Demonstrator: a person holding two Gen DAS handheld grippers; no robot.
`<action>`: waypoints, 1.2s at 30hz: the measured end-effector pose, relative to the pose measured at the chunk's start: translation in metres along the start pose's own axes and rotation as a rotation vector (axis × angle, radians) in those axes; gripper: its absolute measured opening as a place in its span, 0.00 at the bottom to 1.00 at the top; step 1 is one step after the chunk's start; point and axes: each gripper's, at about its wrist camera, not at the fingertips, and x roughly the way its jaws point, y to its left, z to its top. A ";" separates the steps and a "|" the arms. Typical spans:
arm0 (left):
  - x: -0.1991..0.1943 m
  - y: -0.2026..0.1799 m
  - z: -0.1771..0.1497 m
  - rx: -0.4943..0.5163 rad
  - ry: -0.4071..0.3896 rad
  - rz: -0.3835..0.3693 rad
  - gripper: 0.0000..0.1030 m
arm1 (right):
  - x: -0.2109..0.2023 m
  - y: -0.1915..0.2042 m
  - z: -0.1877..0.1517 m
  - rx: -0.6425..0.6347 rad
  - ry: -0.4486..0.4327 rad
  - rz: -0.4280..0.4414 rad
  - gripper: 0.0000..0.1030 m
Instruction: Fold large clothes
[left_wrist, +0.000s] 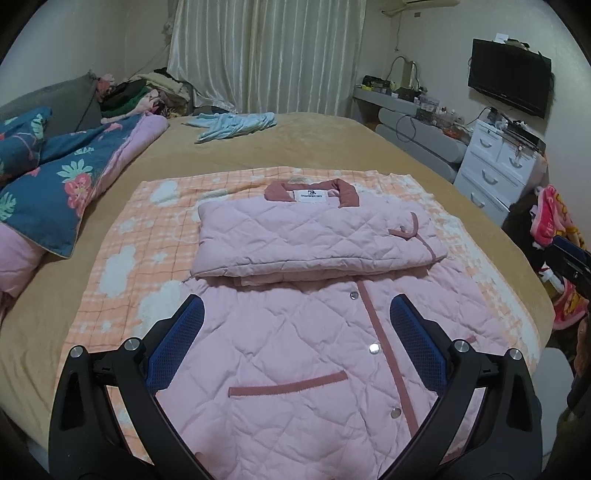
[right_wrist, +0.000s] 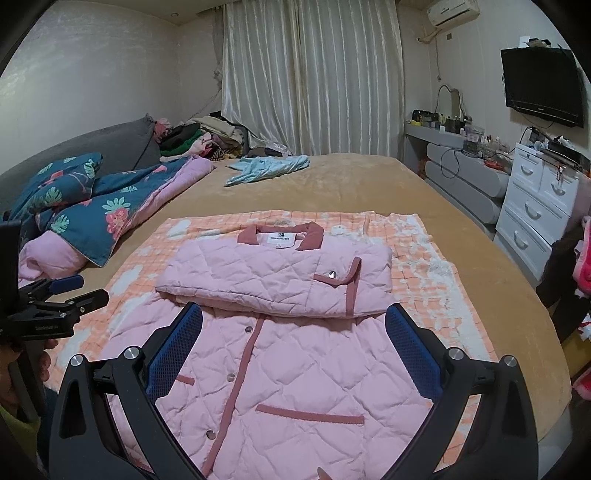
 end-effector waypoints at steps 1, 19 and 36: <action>-0.001 0.000 -0.001 -0.001 -0.003 -0.001 0.92 | 0.000 0.000 0.000 -0.001 -0.001 0.001 0.96; -0.007 0.008 -0.025 -0.008 0.013 0.019 0.92 | -0.006 -0.011 -0.021 0.002 0.017 -0.013 0.96; 0.019 0.032 -0.074 -0.024 0.096 0.070 0.92 | 0.012 -0.028 -0.061 0.015 0.087 -0.041 0.96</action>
